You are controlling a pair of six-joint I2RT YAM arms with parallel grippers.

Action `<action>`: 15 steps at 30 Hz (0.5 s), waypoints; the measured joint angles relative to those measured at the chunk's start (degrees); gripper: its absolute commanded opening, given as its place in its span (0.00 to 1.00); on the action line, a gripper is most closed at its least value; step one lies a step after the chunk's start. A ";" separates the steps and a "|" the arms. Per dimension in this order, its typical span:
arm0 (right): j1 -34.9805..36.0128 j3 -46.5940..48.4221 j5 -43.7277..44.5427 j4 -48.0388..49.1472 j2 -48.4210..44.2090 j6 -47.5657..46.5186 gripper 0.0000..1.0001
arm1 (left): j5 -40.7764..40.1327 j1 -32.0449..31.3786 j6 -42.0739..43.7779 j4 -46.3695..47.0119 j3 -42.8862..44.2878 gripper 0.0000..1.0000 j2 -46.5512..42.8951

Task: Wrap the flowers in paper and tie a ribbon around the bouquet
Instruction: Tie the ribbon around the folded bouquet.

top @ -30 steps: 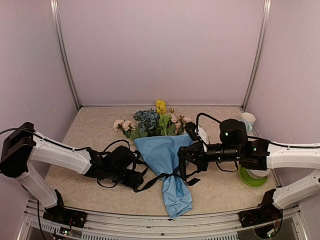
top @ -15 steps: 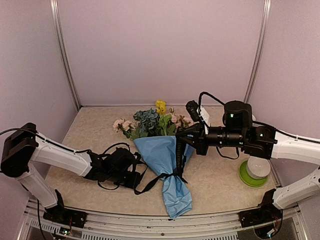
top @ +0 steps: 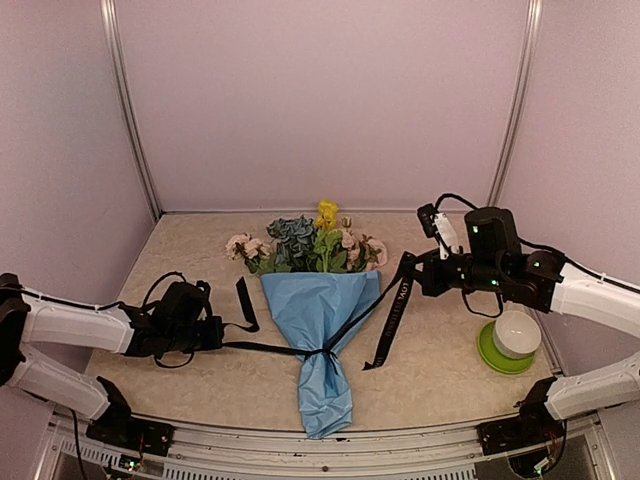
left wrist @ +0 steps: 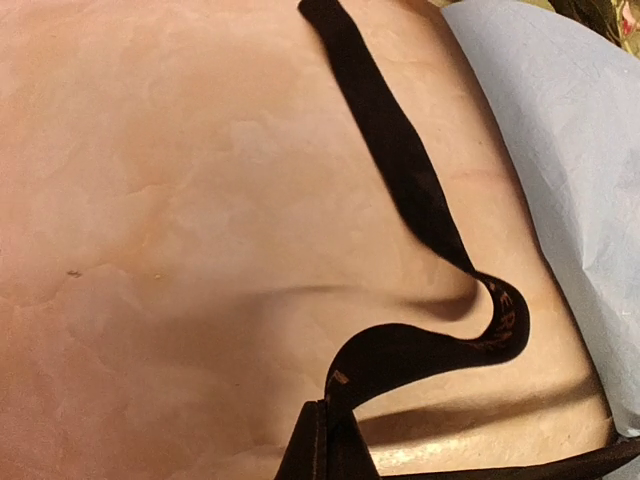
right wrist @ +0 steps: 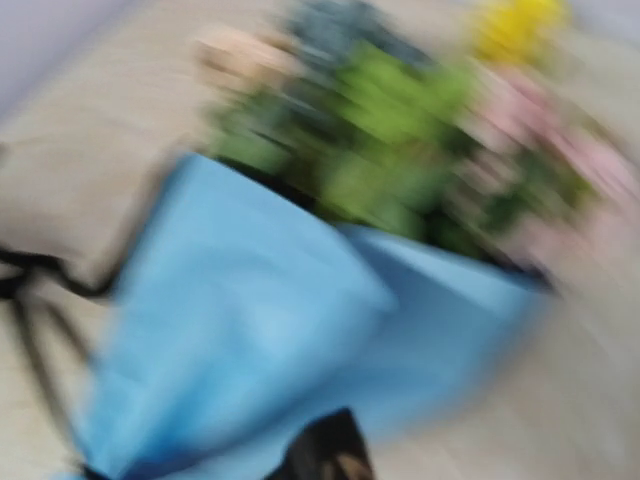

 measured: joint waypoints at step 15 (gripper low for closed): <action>-29.09 -26.82 -11.74 -4.87 -10.60 9.40 0.00 | 0.55 9.62 -7.17 3.82 -12.70 0.00 -21.51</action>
